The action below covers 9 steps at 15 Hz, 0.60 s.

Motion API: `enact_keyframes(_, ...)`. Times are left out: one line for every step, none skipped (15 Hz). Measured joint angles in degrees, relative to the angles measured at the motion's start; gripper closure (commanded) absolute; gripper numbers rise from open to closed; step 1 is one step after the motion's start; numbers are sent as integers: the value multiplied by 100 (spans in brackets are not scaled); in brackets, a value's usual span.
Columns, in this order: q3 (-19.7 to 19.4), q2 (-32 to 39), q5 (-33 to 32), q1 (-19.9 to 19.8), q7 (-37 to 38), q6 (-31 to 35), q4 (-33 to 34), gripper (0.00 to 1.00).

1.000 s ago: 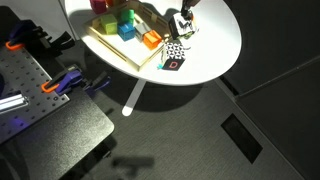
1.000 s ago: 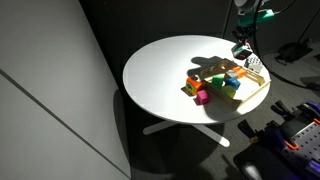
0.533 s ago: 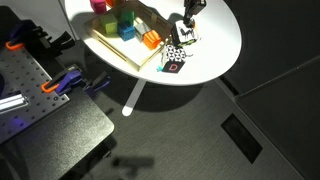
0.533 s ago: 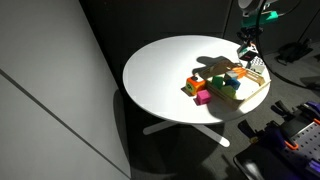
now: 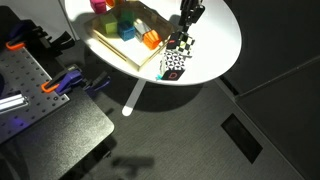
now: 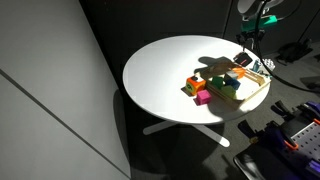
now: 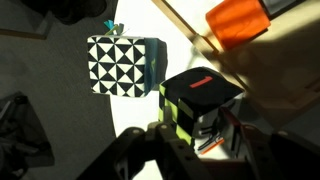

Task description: Move the soft cube from the tray to the table

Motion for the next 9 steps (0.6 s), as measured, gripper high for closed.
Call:
enact_keyframes(7,0,0,0,0,-1,0,12)
enact_keyframes(23,-1,5,0,-6,-2,0,3)
enact_keyframes(48,-3,20,1,-29,-4,0,0)
enact_keyframes(84,-13,51,1,-96,-8,0,0)
enact_keyframes(128,-31,100,0,-198,-18,0,0)
enact_keyframes(176,-56,131,0,-318,-36,-3,0)
enact_keyframes(230,-89,137,1,-436,-61,-9,0)
enact_keyframes(285,-124,137,3,-562,-95,-20,0)
enact_keyframes(342,-159,137,5,-696,-140,-33,0)
